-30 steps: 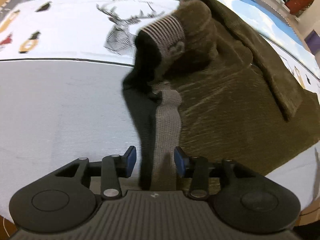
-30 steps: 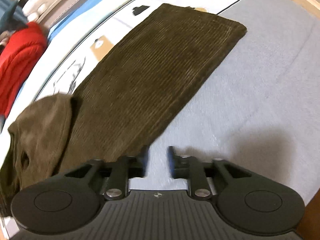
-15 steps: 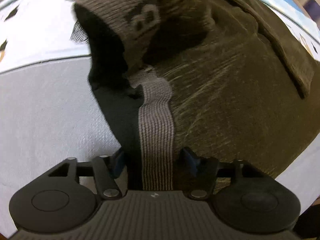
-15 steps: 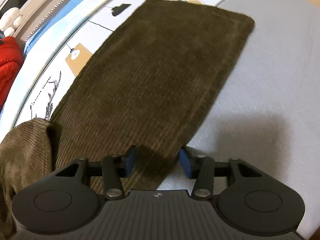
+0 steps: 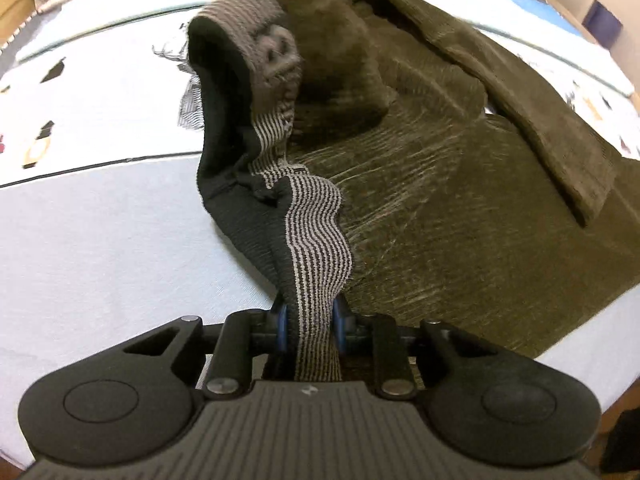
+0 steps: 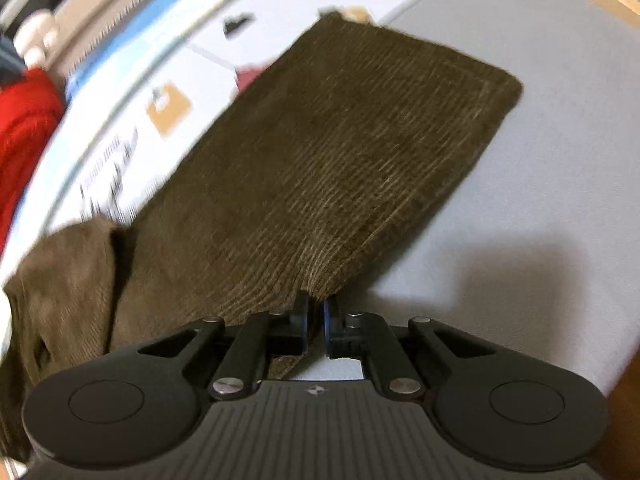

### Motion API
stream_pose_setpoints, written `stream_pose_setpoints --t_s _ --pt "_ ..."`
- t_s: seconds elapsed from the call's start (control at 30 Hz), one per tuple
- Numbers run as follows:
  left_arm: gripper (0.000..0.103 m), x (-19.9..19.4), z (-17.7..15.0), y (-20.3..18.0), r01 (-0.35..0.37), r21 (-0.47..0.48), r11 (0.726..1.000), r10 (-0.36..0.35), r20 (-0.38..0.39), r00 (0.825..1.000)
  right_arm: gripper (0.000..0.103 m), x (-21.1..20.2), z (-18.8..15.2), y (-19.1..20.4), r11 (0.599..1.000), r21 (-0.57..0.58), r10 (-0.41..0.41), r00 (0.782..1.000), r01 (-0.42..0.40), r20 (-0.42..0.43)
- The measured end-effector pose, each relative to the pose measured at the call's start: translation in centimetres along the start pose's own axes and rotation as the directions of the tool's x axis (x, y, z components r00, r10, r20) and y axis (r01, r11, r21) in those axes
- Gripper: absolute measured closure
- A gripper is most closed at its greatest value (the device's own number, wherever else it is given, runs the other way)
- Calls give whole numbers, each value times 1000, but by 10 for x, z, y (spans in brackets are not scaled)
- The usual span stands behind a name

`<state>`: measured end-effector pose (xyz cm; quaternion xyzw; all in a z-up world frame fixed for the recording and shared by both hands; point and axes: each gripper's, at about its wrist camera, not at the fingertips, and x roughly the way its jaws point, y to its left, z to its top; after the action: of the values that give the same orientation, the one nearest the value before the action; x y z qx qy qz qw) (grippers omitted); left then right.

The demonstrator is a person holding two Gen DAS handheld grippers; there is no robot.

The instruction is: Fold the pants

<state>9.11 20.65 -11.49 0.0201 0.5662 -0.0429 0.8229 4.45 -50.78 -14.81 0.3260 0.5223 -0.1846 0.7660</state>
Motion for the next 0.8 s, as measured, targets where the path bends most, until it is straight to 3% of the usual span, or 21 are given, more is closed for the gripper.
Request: stream_pose_setpoints --t_s 0.1,0.17,0.3,0.37,0.4,0.47,0.57,0.67,0.8 --pt "79 -3 -20 3 -47 79 996 50 -36 998 97 -3 -21 -20 1000 -12 -24 993 23 -112" --pt "78 -4 -32 10 -38 88 995 45 -83 995 97 -5 -30 -33 1000 -24 -12 984 8 -177" --pt "70 -2 -41 9 -41 159 986 66 -156 986 87 -16 -29 -43 997 -67 13 979 -27 -205" --pt "56 -6 -35 8 -101 145 984 123 -150 981 77 -25 -20 -54 999 -54 -12 984 2 -180" --pt "56 -11 -29 10 -120 112 986 136 -141 981 74 -31 -17 -64 1000 -16 -1 988 -1 -154" --pt "57 -31 -16 11 -161 47 986 165 -83 983 68 -50 -2 -92 994 109 -19 1000 21 -16" --pt "49 -61 -7 0 -174 -22 985 174 28 984 56 -67 18 -129 968 251 -65 987 26 148" --pt "44 -71 -6 -18 -139 -26 990 141 98 985 56 -58 26 -150 954 300 -69 988 25 138" --pt "44 -55 0 -48 -216 78 973 206 125 971 56 -44 28 -165 930 362 -118 983 59 142"
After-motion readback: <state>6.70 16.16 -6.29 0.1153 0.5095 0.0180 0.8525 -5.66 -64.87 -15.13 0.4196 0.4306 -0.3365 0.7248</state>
